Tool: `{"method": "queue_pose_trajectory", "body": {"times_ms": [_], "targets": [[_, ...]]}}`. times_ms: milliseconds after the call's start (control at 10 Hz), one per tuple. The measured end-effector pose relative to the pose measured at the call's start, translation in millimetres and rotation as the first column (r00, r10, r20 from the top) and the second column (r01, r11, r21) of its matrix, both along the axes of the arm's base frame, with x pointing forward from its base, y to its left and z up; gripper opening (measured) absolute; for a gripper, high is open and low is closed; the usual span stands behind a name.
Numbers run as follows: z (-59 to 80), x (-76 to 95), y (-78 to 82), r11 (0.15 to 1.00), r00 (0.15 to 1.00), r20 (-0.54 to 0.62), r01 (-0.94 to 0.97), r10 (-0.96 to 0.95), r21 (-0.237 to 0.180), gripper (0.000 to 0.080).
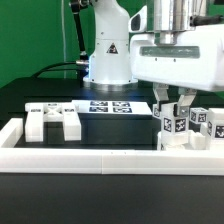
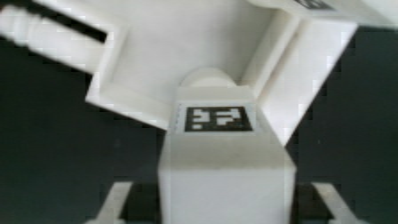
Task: Assemble chair
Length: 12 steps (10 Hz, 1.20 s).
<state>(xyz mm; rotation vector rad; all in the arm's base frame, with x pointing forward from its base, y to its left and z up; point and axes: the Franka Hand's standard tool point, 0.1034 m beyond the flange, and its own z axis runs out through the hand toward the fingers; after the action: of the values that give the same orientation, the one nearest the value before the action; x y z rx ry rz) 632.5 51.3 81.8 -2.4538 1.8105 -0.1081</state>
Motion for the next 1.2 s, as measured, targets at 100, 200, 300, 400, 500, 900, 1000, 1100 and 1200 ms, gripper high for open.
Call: {"method": "queue_pose_trajectory", "body": {"times_ms": [100,200,300,400,500,900,1000,1100,1200], "targets": [[-0.1,0.1,-1.2,0.993,0.993,-0.006,0.117,-0.117,0.018,0.0291],[-0.1,0.1,-0.4,0.989,0.989,-0.007,0.149,-0.149,0.022,0.0291],[-0.3,-0.2,1.1,0.972,0.973,-0.012,0.232,-0.232,0.031,0.0291],[-0.4,-0.5,1.6,0.953,0.954,-0.018,0.3,-0.299,0.037,0.0291],[-0.6,-0.8,1.9,0.93,0.931,-0.023,0.366,-0.365,0.044,0.0291],[-0.1,-2.1,2.8,0.96,0.96,-0.037,0.279,-0.278,0.035,0.0511],[3.0,-1.2,2.1,0.973,0.973,-0.038,0.227,-0.226,0.033,0.0511],[6.5,-0.1,3.0,0.995,0.995,-0.024,0.095,-0.095,0.024,0.0624],[8.4,0.4,6.2,1.0,1.0,-0.016,-0.023,0.023,0.016,0.0642]]}}
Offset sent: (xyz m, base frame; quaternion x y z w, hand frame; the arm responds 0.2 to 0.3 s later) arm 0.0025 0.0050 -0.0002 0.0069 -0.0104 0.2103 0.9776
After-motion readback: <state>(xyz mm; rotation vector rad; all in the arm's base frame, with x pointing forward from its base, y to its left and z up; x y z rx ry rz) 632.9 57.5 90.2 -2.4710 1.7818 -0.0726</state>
